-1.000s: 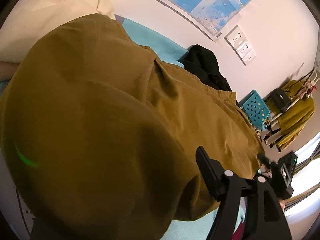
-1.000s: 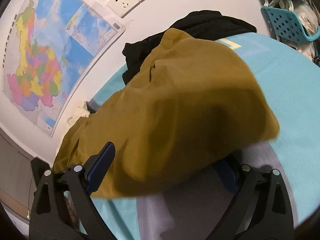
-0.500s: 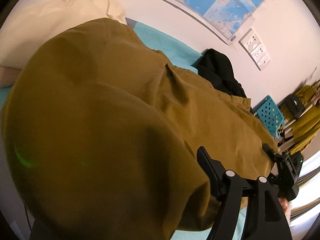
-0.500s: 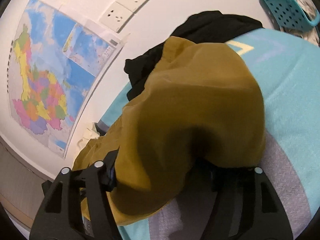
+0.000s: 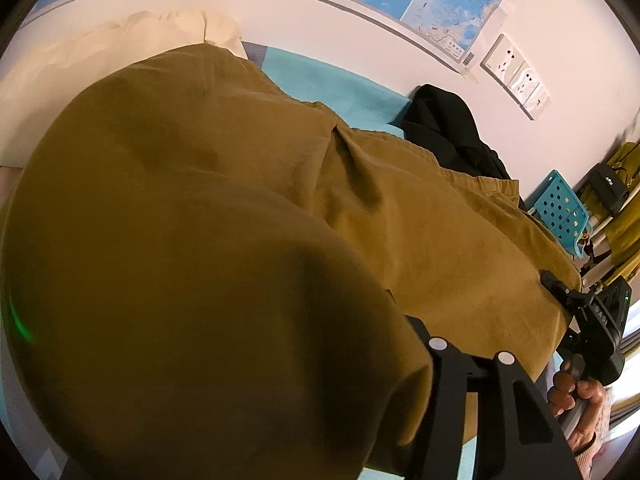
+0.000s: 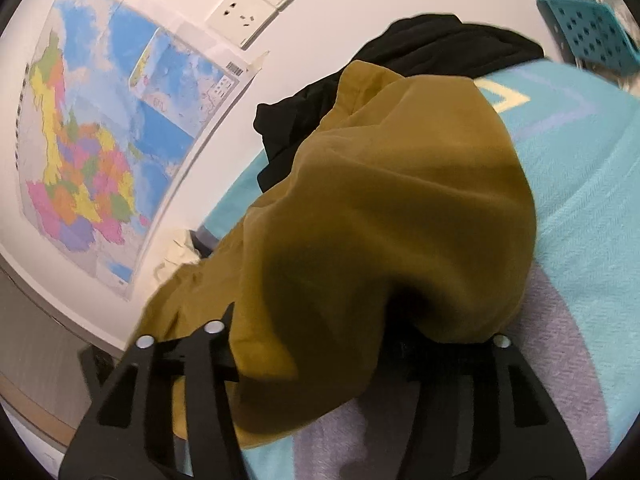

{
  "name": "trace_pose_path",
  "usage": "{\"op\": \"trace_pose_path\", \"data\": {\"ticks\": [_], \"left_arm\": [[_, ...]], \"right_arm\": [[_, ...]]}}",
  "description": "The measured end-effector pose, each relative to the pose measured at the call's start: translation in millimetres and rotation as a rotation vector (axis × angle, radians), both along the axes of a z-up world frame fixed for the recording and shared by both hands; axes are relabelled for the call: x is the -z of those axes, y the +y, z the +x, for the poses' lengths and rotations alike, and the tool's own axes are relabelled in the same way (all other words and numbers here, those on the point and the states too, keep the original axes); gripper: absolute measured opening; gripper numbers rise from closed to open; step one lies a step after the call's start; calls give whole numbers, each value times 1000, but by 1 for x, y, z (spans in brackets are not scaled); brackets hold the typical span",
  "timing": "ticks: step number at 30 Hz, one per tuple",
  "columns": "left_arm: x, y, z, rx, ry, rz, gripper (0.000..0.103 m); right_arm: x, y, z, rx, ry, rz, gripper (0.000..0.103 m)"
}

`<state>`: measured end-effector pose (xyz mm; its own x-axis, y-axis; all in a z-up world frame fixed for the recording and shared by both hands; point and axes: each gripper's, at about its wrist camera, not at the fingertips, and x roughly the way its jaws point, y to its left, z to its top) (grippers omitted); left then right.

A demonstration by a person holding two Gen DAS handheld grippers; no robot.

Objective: Fold large clothes

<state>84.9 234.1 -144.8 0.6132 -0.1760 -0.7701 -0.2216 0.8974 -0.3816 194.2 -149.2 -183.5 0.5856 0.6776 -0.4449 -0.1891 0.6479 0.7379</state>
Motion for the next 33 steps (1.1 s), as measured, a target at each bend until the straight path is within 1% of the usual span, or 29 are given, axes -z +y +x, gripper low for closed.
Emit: {"op": "trace_pose_path", "data": {"ticks": [1, 2, 3, 5, 7, 8, 9, 11, 13, 14, 15, 17, 18, 19, 20, 21, 23, 25, 26, 28, 29, 31, 32, 33], "left_arm": [[0, 1, 0, -2, -1, -8, 56], [0, 2, -1, -2, -5, -17, 59], [0, 2, 0, 7, -9, -26, 64], [0, -1, 0, 12, -11, -14, 63], [0, -3, 1, 7, -11, 11, 58], [0, -3, 1, 8, -15, 8, 50], [-1, -2, 1, 11, -22, -4, 42], [-3, 0, 0, 12, -31, -13, 38], [-2, 2, 1, 15, -27, -24, 39], [-1, 3, 2, 10, -22, -30, 44], [3, 5, 4, 8, -16, -54, 48], [2, 6, 5, 9, -27, -73, 51], [2, 5, 7, 9, -27, -66, 51], [1, 4, 8, 8, -23, -57, 50], [0, 3, 9, 5, -20, -42, 42], [-4, 1, 10, 14, -27, -24, 36], [-15, -1, 10, 35, -49, 1, 31], [-32, -3, 11, 60, -81, 38, 27], [-43, -2, 12, 72, -103, 45, 25], [-68, 6, 13, 85, -145, 34, 24], [-82, 12, 14, 90, -169, 26, 24], [-110, 23, 15, 95, -217, 39, 24], [-123, 30, 14, 93, -239, 46, 24], [-144, 39, 13, 92, -280, 69, 24]], "right_arm": [[1, 0, 2, -1, 7, 15, 59], [0, 1, 2, -1, 5, 13, 63], [-1, 5, 2, -9, -4, 6, 70], [-4, 10, 2, -10, -13, -22, 71], [-4, 13, 2, -6, -16, -56, 58], [-4, 12, 2, -10, -17, -61, 50], [-3, 10, 1, -19, -19, -47, 45], [-2, 9, 0, -38, -18, -36, 45], [0, 7, 3, -43, -2, -14, 52], [3, 6, 6, -48, 16, 24, 59], [1, 7, 7, -54, 10, 27, 68], [-4, 15, 7, -71, -11, 2, 74], [-5, 20, 8, -67, -14, -28, 73], [-5, 22, 8, -67, -17, -44, 67], [-6, 23, 8, -59, -17, -66, 48], [-6, 20, 10, -73, -17, -48, 37], [-11, 15, 8, -93, -24, 3, 32], [-29, 18, 2, -110, -71, -10, 29], [-43, 20, -2, -126, -106, 1, 28], [-78, 25, -9, -148, -195, -5, 27], [-91, 28, -10, -157, -226, 1, 27], [-124, 39, -12, -185, -301, 6, 27], [-135, 44, -11, -197, -328, 11, 27], [-149, 51, -10, -213, -363, 13, 27]]}}
